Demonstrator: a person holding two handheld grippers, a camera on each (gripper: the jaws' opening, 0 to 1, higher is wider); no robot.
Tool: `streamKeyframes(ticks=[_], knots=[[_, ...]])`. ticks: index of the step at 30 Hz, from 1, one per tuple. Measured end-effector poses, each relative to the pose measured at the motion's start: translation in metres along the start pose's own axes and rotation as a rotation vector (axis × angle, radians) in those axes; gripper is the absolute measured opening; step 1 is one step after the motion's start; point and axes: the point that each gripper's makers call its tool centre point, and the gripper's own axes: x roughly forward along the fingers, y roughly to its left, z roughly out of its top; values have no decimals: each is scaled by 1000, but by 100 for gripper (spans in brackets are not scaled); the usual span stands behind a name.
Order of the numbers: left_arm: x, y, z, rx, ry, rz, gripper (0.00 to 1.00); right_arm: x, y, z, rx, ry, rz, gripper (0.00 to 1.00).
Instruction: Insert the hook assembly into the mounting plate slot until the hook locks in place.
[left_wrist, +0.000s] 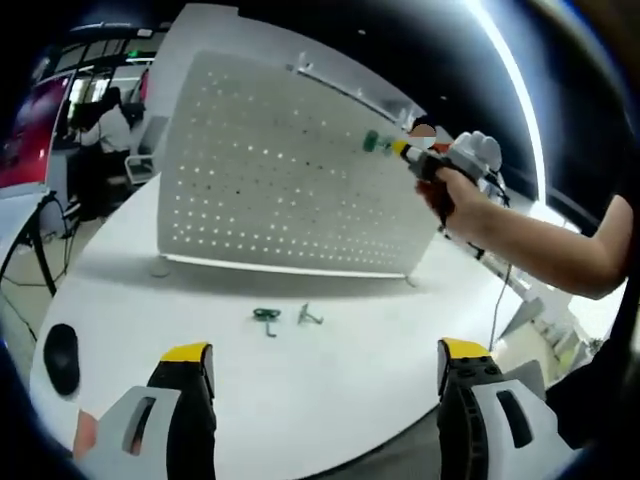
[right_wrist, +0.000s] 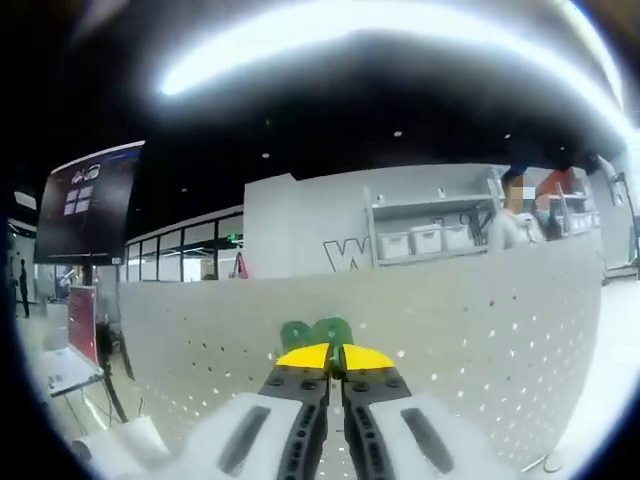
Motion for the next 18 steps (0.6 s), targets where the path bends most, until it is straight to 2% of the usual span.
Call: streamKeyframes(ticks=[3, 18], knots=[[1, -2, 2, -6, -5, -7, 94, 2, -3, 1, -18, -7, -7, 0], [2, 5, 0, -9, 19, 6, 92, 7, -10, 0, 3, -26, -42, 0]])
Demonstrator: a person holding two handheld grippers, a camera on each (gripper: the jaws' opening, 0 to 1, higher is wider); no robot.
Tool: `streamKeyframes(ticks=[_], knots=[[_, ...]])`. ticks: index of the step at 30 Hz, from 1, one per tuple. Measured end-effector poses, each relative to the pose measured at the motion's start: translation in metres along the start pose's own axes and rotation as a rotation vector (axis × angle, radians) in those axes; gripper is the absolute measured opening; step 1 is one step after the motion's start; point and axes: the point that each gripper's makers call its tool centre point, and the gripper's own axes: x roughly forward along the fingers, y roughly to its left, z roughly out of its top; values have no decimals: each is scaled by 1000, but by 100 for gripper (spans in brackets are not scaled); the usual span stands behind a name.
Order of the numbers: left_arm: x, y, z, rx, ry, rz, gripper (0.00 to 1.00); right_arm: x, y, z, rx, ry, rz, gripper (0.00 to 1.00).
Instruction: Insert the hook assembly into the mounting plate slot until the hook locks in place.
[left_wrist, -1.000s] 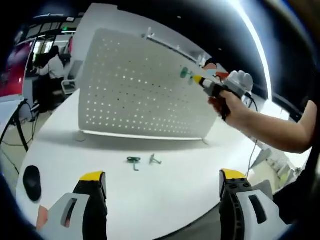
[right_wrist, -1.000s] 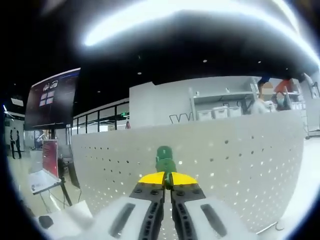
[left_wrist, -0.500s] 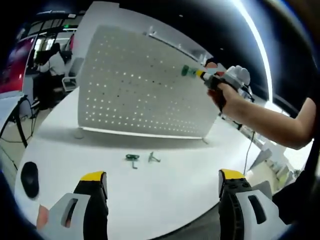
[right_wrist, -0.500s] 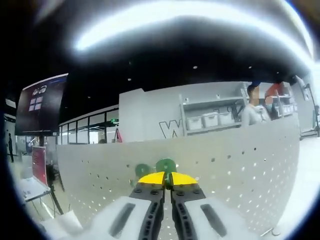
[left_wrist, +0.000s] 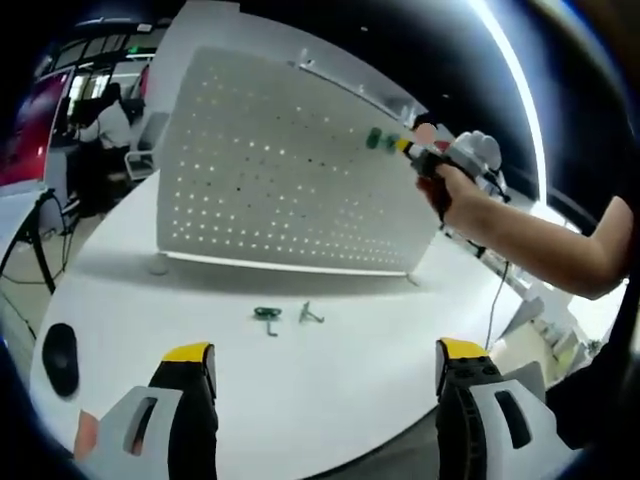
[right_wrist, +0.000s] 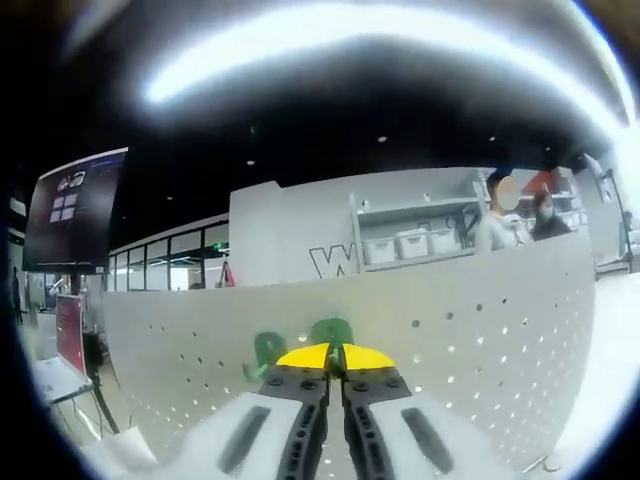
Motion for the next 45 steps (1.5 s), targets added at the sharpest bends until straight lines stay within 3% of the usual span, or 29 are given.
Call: streamKeyframes(ticks=[16, 24, 27, 29, 36, 39, 45], knots=[[1, 3, -1, -1, 3, 2, 91, 5, -6, -9, 28, 1, -20, 0], [0, 5, -5, -7, 9, 7, 91, 7, -6, -11, -3, -9, -23, 0], [-1, 5, -5, -9, 7, 8, 91, 9, -6, -14, -7, 22, -13, 1], [-1, 4, -5, -6, 9, 9, 91, 10, -6, -24, 35, 88, -3, 2], [1, 4, -11, -8, 23, 18, 90, 7, -1, -15, 34, 71, 26, 13], [1, 3, -14, -4, 33, 18, 90, 3, -7, 2, 43, 29, 12, 16], [0, 9, -22, 15, 66, 39, 93, -1, -19, 19, 30, 21, 4, 24]])
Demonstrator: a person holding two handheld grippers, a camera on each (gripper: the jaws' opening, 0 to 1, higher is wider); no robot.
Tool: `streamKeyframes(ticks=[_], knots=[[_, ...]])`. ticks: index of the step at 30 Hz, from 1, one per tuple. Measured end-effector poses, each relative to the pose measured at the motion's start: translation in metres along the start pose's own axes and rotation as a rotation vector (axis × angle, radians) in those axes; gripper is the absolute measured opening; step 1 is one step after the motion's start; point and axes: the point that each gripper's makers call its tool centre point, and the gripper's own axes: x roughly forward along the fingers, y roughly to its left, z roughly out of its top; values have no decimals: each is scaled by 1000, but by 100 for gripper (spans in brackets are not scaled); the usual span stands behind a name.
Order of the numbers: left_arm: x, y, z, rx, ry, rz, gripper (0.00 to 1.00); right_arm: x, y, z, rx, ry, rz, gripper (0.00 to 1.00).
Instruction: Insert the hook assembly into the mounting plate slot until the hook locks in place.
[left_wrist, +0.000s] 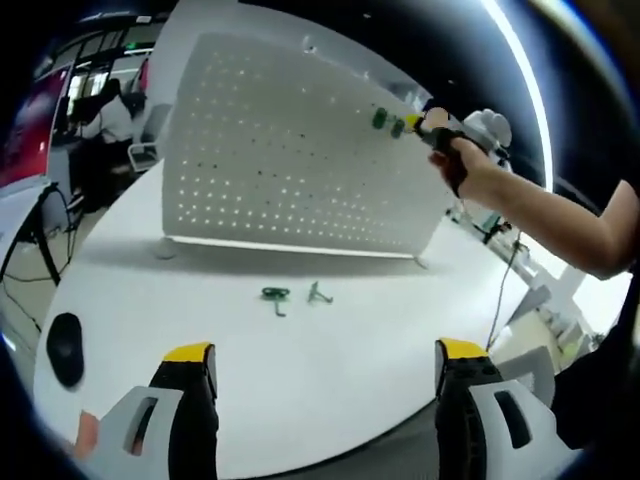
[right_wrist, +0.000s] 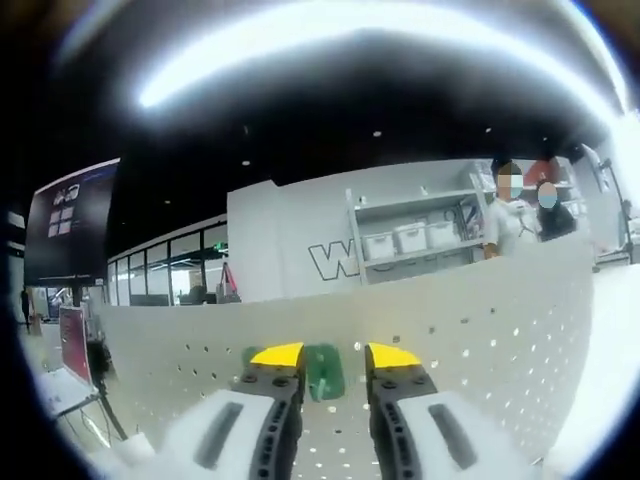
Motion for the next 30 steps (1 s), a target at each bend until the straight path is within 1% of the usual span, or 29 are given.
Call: streamKeyframes(ticks=[3, 6, 8, 11, 14, 16, 20, 21, 22, 24, 26, 28, 30], knots=[[-2, 3, -1, -6, 4, 6, 93, -9, -11, 6, -25, -12, -29, 28], [-3, 4, -2, -4, 8, 9, 93, -19, -18, 5, -45, -4, -32, 31], [-3, 5, -4, 2, 16, 12, 93, -27, -23, -1, -56, 14, -27, 31], [-4, 6, -6, 10, 28, 17, 93, -41, -31, -14, -78, 60, -20, 33], [-4, 7, -8, 12, 35, 17, 92, -53, -36, -24, -94, 93, -14, 34], [-4, 8, -9, 18, 43, 18, 92, -65, -40, -33, -107, 123, -12, 35], [-6, 10, -14, 28, 60, 23, 92, -90, -41, -57, -136, 207, 29, 35], [-6, 10, -14, 29, 64, 24, 92, -99, -40, -65, -154, 238, 45, 35], [-7, 11, -15, 32, 66, 25, 92, -101, -40, -68, -157, 244, 48, 35], [-7, 12, -17, 38, 69, 27, 92, -115, -36, -81, -166, 290, 80, 36], [-8, 12, -18, 39, 73, 25, 92, -124, -35, -93, -164, 319, 93, 36], [-9, 13, -19, 42, 74, 26, 92, -140, -31, -108, -164, 369, 120, 37], [-10, 13, -20, 46, 77, 26, 92, -151, -26, -119, -167, 407, 149, 37]])
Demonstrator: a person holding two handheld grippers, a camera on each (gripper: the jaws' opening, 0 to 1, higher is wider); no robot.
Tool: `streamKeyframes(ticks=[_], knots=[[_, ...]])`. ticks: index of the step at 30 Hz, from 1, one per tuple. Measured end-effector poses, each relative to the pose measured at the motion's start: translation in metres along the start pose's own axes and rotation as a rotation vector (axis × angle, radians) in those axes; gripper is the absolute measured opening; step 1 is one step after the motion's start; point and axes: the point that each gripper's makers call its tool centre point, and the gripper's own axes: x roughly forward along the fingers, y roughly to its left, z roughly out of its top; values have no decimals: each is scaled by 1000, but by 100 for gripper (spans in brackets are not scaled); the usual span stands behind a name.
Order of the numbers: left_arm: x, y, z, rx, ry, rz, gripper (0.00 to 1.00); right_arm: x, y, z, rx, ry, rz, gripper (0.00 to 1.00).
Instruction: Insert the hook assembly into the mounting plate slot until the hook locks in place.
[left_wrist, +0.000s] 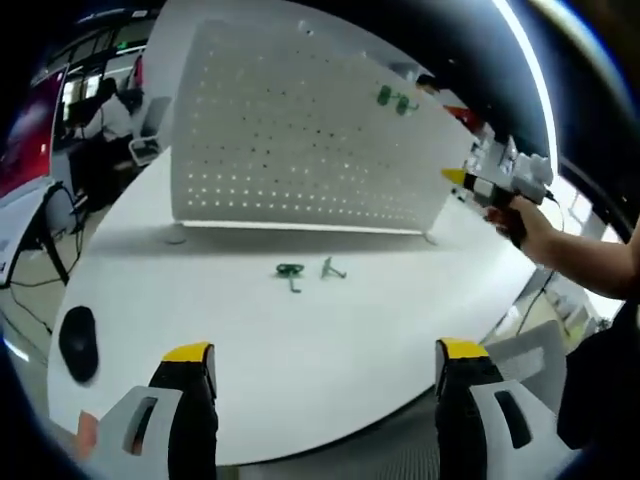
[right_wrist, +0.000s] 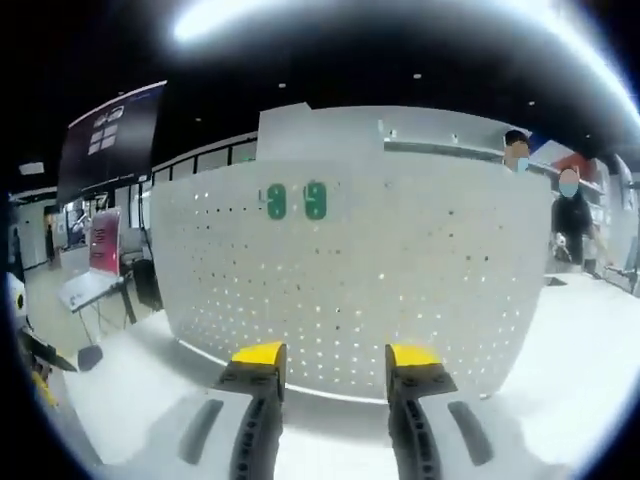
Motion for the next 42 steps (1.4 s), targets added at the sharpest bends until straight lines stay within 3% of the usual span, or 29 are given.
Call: streamKeyframes(ticks=[4, 12, 15, 26, 30, 32, 35, 42], knots=[[-2, 1, -3, 10, 10, 1, 91, -10, 24, -26, -54, 86, 124, 38], [-1, 5, -14, 2, 26, -6, 90, -32, 51, -57, -55, 166, 221, 40], [0, 4, -17, 6, 37, -10, 90, -44, 68, -75, -50, 217, 297, 42], [0, 7, -35, 38, 103, -20, 91, -83, 88, -128, 31, 366, 343, 45], [-2, 9, -39, 44, 120, -20, 90, -92, 89, -134, 23, 390, 354, 45], [-2, 8, -41, 46, 126, -29, 87, -92, 81, -133, -33, 381, 332, 45], [1, 5, -47, 33, 147, -48, 87, -89, 74, -130, 35, 379, 317, 45], [15, 2, -48, 102, 197, -80, 87, -88, 66, -119, 23, 346, 286, 43]])
